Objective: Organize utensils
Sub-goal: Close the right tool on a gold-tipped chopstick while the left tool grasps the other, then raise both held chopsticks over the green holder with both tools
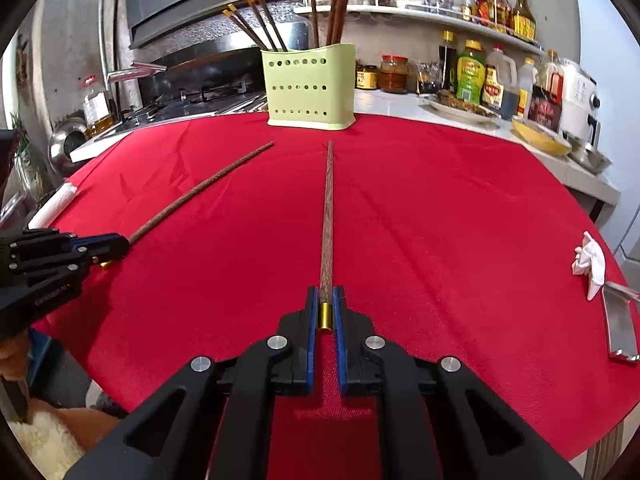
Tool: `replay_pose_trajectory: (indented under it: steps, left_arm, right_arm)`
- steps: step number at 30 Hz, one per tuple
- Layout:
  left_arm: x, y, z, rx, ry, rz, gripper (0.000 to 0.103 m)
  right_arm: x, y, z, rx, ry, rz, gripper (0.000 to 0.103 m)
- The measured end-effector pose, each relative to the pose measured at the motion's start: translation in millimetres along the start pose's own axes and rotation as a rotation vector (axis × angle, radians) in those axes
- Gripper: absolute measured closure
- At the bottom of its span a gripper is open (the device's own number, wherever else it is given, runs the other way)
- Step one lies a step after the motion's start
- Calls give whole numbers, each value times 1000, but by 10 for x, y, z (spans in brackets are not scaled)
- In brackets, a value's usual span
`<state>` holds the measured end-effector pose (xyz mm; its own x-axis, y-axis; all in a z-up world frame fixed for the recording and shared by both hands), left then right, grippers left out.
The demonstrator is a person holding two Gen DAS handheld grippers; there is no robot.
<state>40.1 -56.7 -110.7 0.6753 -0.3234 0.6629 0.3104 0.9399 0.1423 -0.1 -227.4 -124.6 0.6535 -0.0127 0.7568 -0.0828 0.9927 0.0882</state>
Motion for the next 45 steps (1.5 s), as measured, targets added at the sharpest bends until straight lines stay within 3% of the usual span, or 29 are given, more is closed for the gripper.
replay_pose_trajectory:
  steps: [2, 6, 9, 12, 15, 22, 30, 35, 42, 45]
  left_arm:
    - [-16, -5, 12, 7, -4, 1, 95]
    - [-34, -59, 29, 3, -13, 4, 86]
    - [-40, -91, 25, 21, -31, 0, 86]
    - [-41, -84, 13, 45, -53, -10, 96]
    - [0, 8, 94, 5, -86, 9, 96]
    - [347, 288, 547, -8, -245, 59, 96]
    - [883, 540, 1325, -67, -471, 67, 96]
    - [1080, 558, 1453, -47, -521, 59, 96]
    - [1316, 591, 1353, -56, -517, 63, 96]
    - [1395, 620, 1284, -27, -522, 55, 96]
  right_arm:
    - [-12, -21, 14, 12, -5, -17, 93]
    - [-41, -6, 39, 18, -19, -24, 89]
    - [-59, 12, 38, 2, -43, -27, 90]
    - [-57, 50, 32, -10, -52, -11, 96]
    - [16, 31, 83, -2, -64, -17, 96]
    - [446, 20, 502, -16, -198, -1, 96]
    - [1057, 7, 1183, 18, -383, 5, 96]
    - [1328, 3, 1342, 29, -433, 16, 96]
    - [1700, -16, 1162, 37, -407, 34, 96]
    - [1826, -7, 980, 29, -370, 50, 95]
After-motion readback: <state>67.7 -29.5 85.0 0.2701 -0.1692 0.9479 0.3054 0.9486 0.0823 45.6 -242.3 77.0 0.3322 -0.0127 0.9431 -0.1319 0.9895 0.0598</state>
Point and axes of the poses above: each gripper's, at about its wrist camera, not at the fingertips, and z roughly against the way its jaws point, y to its left, x to its top, the point moved 2 cm from there along -z, roughly the way its jaws point, and after that the axes turned 6 degrees about x, right-handed, at the moved point
